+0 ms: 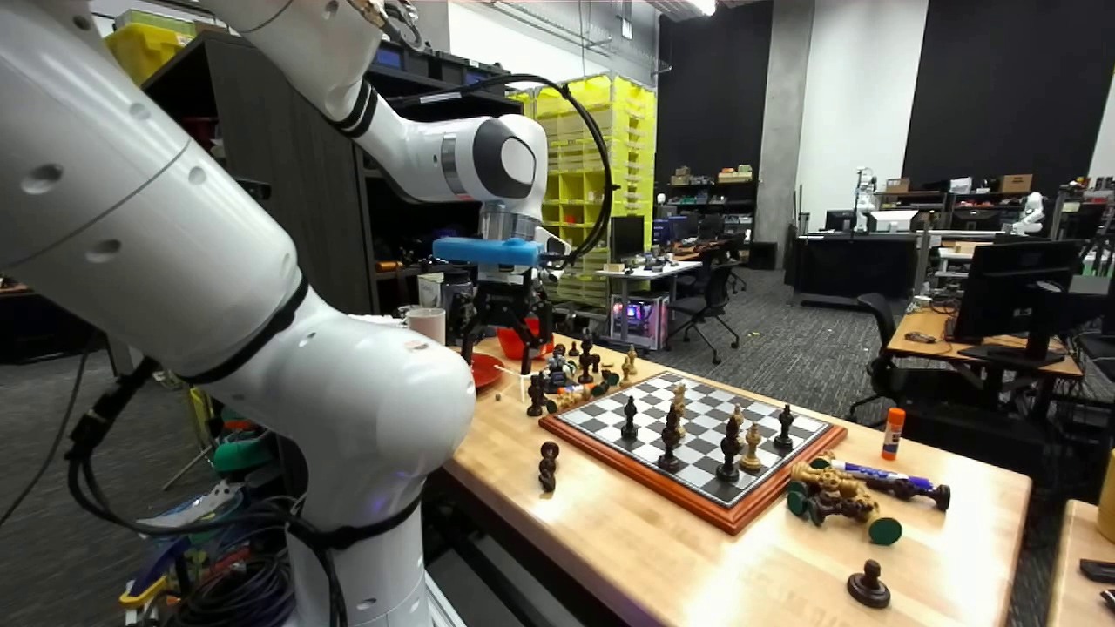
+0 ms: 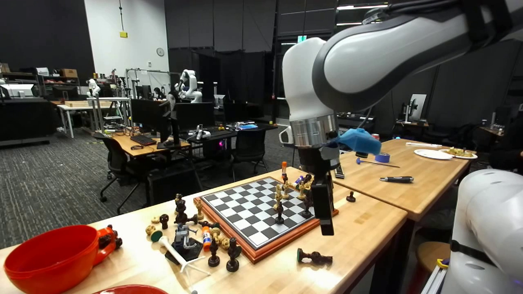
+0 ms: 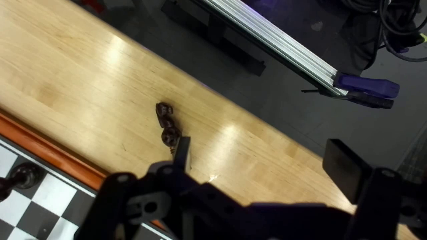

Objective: Pick up two black pieces from the table and place them on the chess board

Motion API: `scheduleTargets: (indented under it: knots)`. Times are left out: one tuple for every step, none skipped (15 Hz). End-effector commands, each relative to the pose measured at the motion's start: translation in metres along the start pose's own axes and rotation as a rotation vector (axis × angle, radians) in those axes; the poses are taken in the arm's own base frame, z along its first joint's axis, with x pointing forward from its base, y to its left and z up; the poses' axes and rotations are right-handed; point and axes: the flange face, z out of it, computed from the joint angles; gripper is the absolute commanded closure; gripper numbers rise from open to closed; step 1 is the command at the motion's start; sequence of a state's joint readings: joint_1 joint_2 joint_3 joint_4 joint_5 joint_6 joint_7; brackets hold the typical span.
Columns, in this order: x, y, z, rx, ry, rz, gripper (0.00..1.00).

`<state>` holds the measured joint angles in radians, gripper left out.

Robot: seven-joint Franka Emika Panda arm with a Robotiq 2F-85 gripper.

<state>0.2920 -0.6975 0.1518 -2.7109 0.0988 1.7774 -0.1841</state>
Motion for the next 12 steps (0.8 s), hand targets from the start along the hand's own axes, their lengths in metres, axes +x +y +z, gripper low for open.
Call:
scheduleTargets:
  knots:
    - [0.001,-0.003,-0.002,0.002,-0.006,-0.001,0.00]
    - [0.002,-0.007,-0.003,0.005,-0.007,-0.001,0.00]
    - [0.002,-0.008,-0.003,0.000,-0.010,0.004,0.00]
    - [0.003,-0.010,-0.003,-0.004,-0.020,0.005,0.00]
    - [0.004,-0.012,-0.003,0.000,-0.034,0.003,0.00]
    - [0.005,-0.014,-0.003,-0.004,-0.044,0.002,0.00]
    - [0.007,-0.016,-0.002,-0.004,-0.073,0.003,0.00]
    - [0.010,-0.019,0.000,-0.002,-0.092,0.000,0.00]
    - [0.013,-0.023,0.001,0.004,-0.120,-0.008,0.00]
    - [0.017,-0.026,0.002,0.007,-0.138,-0.011,0.00]
    - [0.023,-0.030,0.003,0.009,-0.166,-0.006,0.00]
    - [0.028,-0.033,0.005,0.011,-0.195,-0.006,0.00]
